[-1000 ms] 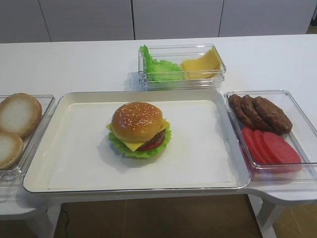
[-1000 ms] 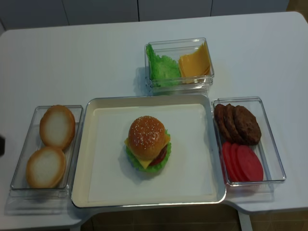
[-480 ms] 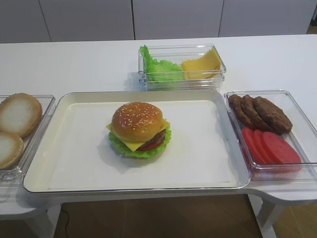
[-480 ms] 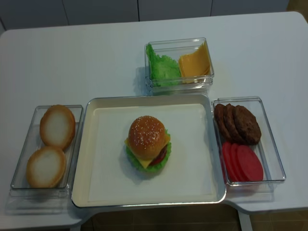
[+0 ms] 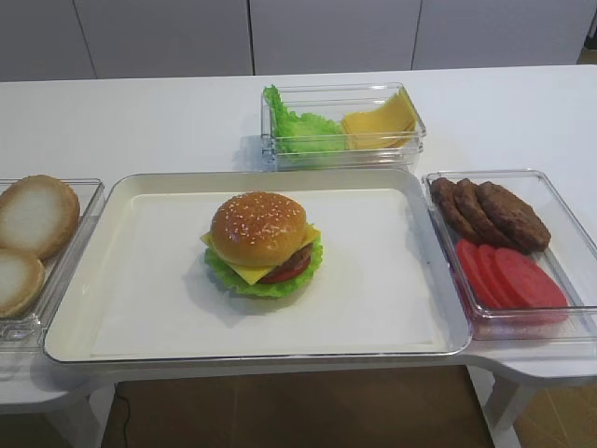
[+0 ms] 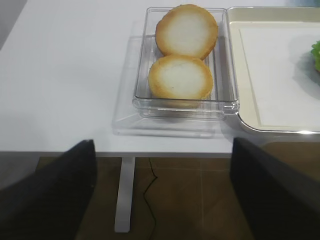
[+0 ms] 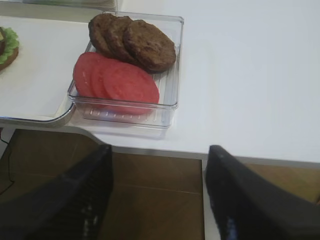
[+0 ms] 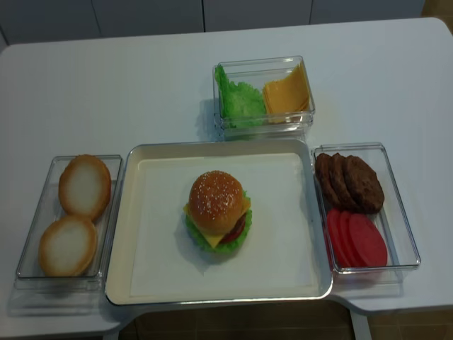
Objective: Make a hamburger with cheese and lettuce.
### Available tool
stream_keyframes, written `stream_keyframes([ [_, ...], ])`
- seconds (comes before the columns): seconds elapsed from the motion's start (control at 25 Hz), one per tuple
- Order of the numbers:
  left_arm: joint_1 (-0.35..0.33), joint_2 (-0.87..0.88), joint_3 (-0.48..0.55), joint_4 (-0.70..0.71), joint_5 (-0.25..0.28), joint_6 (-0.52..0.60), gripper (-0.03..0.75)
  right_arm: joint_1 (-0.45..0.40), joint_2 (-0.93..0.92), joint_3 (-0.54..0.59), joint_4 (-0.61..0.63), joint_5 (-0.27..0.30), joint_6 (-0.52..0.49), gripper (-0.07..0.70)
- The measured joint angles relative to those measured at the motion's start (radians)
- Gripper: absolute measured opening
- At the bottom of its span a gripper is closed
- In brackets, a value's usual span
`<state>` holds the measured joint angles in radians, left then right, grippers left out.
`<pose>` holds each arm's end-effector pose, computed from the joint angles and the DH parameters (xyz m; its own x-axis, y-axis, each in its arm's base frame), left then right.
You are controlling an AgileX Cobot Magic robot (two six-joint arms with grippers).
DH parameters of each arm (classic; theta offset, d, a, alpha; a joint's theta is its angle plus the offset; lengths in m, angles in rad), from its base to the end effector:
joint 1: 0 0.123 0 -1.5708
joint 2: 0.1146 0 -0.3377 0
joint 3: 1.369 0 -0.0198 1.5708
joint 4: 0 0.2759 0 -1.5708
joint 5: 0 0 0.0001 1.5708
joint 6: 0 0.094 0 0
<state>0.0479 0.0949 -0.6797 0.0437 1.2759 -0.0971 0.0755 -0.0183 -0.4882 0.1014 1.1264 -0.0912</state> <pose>-0.0496 0.0016 0.3271 -0.5580 -0.1111 -0.8223 -0.1297 0.9905 -0.0458 -0.0384 0.0057 0.2788 -0.4968 -0.0850 -0.8637 -0.1775 0.9841 0.0053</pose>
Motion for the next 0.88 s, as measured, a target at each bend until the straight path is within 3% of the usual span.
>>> stream_keyframes([
  [0.36,0.0,-0.105,0.06,0.013,0.007,-0.001,0.62,0.0,0.0,0.0,0.0,0.0,0.0,0.446],
  [0.88,0.002,-0.114,0.133,0.069,0.007,-0.032,0.616,0.0,0.0,0.0,0.0,0.0,0.0,0.446],
])
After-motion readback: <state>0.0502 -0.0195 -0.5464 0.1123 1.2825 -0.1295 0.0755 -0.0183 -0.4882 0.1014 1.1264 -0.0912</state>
